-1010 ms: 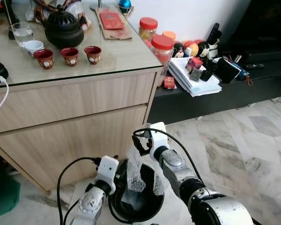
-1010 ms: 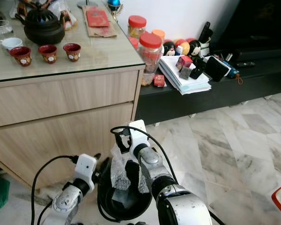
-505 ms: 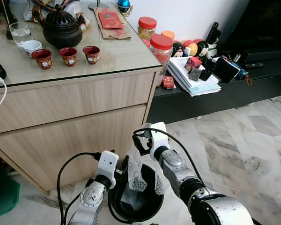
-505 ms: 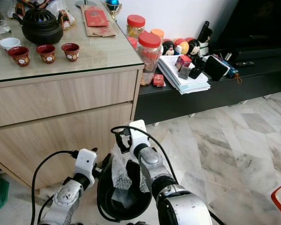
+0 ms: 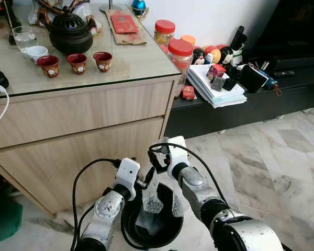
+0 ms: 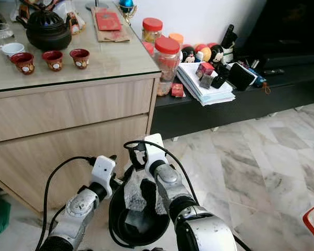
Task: Picking trash to rubbish bin
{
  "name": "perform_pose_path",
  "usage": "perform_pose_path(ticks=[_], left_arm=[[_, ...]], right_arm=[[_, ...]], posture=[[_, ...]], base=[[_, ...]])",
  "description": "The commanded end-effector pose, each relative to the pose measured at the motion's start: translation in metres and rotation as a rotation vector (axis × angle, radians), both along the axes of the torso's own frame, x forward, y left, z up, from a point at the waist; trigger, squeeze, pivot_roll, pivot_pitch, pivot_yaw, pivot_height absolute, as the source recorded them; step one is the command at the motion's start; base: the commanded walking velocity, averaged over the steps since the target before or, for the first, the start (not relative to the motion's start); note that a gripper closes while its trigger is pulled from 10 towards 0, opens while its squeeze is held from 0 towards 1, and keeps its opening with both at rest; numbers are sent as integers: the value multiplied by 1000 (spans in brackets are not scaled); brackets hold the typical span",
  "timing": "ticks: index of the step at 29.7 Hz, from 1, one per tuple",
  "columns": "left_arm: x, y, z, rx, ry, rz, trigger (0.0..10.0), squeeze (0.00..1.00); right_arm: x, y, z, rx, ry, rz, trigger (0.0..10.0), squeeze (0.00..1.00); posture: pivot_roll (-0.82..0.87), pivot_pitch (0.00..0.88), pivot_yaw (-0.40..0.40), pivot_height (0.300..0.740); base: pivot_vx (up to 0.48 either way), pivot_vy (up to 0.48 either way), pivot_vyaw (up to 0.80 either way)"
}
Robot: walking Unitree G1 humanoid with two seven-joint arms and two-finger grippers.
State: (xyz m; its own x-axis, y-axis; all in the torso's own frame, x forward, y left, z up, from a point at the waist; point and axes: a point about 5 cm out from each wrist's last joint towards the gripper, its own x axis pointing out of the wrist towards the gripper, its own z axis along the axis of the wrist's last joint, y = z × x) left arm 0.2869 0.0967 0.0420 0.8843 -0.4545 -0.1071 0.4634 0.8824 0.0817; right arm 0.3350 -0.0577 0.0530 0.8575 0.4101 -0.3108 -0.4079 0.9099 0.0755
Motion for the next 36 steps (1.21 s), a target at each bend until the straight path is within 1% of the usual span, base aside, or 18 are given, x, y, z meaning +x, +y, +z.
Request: perform_pose_path(ticks=[1,3,7,10,11,12,14,15,16,17,25,36], left_arm=[[2,-9,-3,-3,31,-31,10000,0],[8,-9,-3,14,46,-36,10000,0],[10,-8,-4,21,58,-37,10000,0],[14,-6,-7,72,79,-47,10000,0],[14,-6,-7,72,79,-47,10000,0],[15,-4,-8,91,83,-47,10000,0],[15,-4,-8,91,83,-47,10000,0],[16,-3,-8,101,87,-44,9020,0],[16,-3,-8,101,87,-44,9020,0],[17,-2,-9,111,91,-44,0,0],[15,0,-13,106,103,-39,0,0],[19,-1,-10,96,93,-51,0,0]], right_arm=[[3,-1,5,3,-17,-7,10000,0],[4,-1,5,3,-19,-7,10000,0],[4,-1,6,3,-20,-7,10000,0],[5,-1,7,8,-24,-10,10000,0],[5,-1,7,8,-24,-10,10000,0],[6,-1,8,9,-26,-11,10000,0],[6,-1,8,9,-26,-11,10000,0],[6,-1,8,11,-27,-12,10000,0],[6,-1,8,11,-27,-12,10000,0],[6,-1,9,14,-28,-14,10000,0],[7,0,11,27,-32,-10,10000,0],[7,0,11,34,-29,-4,10000,0]], posture=[[-19,82,-174,740],[-20,84,-176,740],[-24,86,-176,740],[-29,89,-175,740],[-29,89,-175,740],[-29,89,-175,740],[-29,89,-175,740],[-29,89,-175,740],[-29,89,-175,740],[-31,97,-176,740],[-37,99,-179,740],[-38,100,-183,740]], base=[[0,0,0],[0,0,0],[0,0,0],[0,0,0],[0,0,0],[0,0,0],[0,0,0],[0,0,0],[0,0,0],[0,0,0],[0,0,0],[0,0,0]])
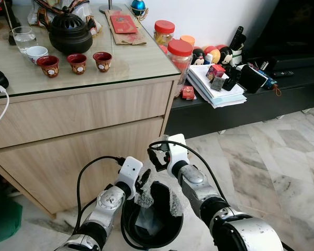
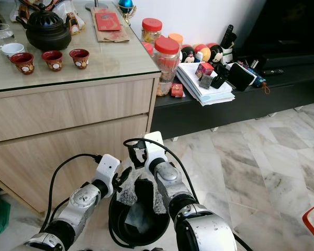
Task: Picking trash to rubbish bin
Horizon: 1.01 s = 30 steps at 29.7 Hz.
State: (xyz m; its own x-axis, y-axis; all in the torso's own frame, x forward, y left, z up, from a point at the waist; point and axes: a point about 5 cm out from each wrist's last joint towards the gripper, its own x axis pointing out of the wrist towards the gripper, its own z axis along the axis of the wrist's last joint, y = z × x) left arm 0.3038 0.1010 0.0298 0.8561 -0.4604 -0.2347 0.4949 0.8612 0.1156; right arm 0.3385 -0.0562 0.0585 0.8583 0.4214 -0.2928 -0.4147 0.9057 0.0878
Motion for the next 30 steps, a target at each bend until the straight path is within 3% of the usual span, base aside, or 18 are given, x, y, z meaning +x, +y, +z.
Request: perform_pose_path(ticks=[1,13,30], left_arm=[[2,-5,2,2,-4,-26,0,0],[2,-2,0,8,7,-9,0,0],[-20,2,-29,57,130,9,0,0]], right_arm=[[4,-1,5,16,-17,-10,10000,0],[3,-1,5,22,-18,-6,10000,0],[11,-1,17,41,-48,-7,10000,0]], posture=[[-38,100,-183,740],[-42,100,-185,740],[-42,99,-189,740]], base=[[0,0,0],[0,0,0],[0,0,0]])
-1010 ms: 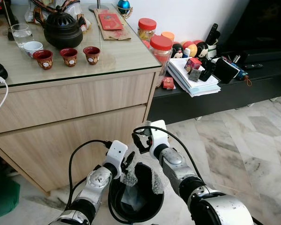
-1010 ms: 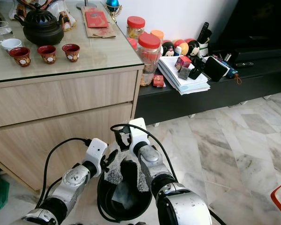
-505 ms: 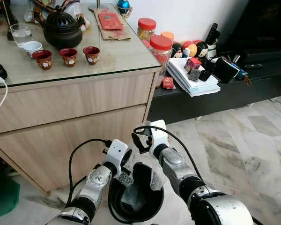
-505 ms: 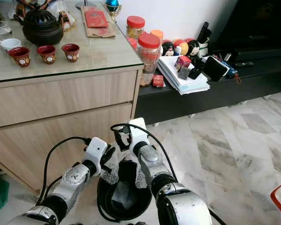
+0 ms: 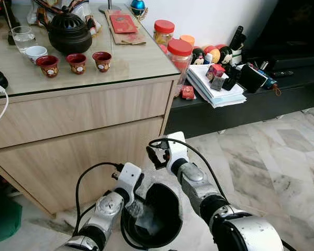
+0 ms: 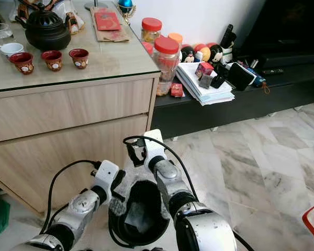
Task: Picking trash to rubbish bin
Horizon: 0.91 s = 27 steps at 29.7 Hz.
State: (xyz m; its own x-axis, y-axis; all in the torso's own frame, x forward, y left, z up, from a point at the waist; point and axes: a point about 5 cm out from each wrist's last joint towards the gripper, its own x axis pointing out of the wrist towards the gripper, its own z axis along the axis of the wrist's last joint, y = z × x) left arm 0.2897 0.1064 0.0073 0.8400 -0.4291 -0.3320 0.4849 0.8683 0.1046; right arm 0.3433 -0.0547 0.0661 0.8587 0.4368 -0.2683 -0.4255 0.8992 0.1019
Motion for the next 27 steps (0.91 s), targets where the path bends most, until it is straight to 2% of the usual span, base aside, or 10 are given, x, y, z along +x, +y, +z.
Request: perform_pose_path(ticks=[1,15,16,17,27], left_arm=[[-7,-4,-8,18,42,-14,0,0],[-16,1,-20,59,100,17,0,0],[-17,1,-21,65,107,19,6157,0],[-17,1,-22,65,107,21,10000,0],[-14,-7,-18,27,102,-3,10000,0]], right_arm=[[7,-2,10,19,-32,-18,10000,0],[12,-6,18,24,-52,-30,10000,0],[13,-7,18,24,-53,-34,10000,0],[13,-7,18,23,-53,-35,10000,0],[8,-10,9,16,-35,-40,10000,0]], posture=[[-42,99,-189,740],[-44,98,-190,740],[-44,98,-191,740],[-45,99,-190,740],[-47,102,-190,740]], base=[[0,0,0],[0,0,0],[0,0,0],[0,0,0],[0,0,0]])
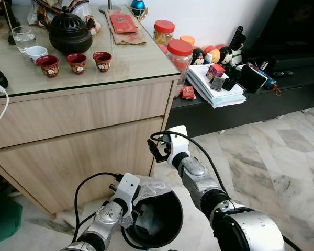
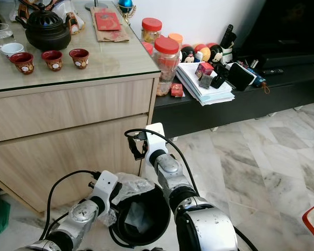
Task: Picking trash to rubbish bin
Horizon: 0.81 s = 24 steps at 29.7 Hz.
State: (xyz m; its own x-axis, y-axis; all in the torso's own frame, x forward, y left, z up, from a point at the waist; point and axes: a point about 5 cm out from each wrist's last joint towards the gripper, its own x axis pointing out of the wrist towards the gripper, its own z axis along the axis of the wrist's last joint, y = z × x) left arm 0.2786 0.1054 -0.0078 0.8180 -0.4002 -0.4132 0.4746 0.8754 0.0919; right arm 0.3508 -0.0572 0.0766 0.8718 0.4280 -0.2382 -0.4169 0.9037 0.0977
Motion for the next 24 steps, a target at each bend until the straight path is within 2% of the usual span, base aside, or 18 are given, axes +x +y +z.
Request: perform_pose_path(ticks=[1,5,13,14,15,16,24], left_arm=[[-2,-8,-2,-17,24,-27,10000,0],[0,-20,1,-41,44,-77,10000,0],[-4,-28,-4,-71,119,-92,10000,0],[-4,-29,-5,-73,130,-93,10000,188],[-5,-29,-5,-73,132,-94,10000,188],[-5,-29,-5,-74,136,-94,10000,1000],[-7,-31,-7,-92,168,-96,10000,1000]], right_arm=[[-1,-8,-3,7,-3,-27,10000,0],[-3,-10,-7,3,7,-31,10000,0],[-3,-15,-8,0,6,-45,10000,0],[-2,-16,-7,0,4,-48,10000,0],[-2,-16,-7,-1,3,-48,10000,0],[-2,-17,-7,-1,3,-49,10000,0],[-2,-18,-7,-1,-1,-56,10000,0]], posture=[[-47,102,-190,740],[-57,101,-188,740],[-75,102,-186,740],[-75,102,-186,740],[-75,102,-186,740],[-75,102,-186,740],[-85,107,-183,740]], base=[[0,0,0],[0,0,0],[0,0,0],[0,0,0],[0,0,0],[0,0,0],[0,0,0]])
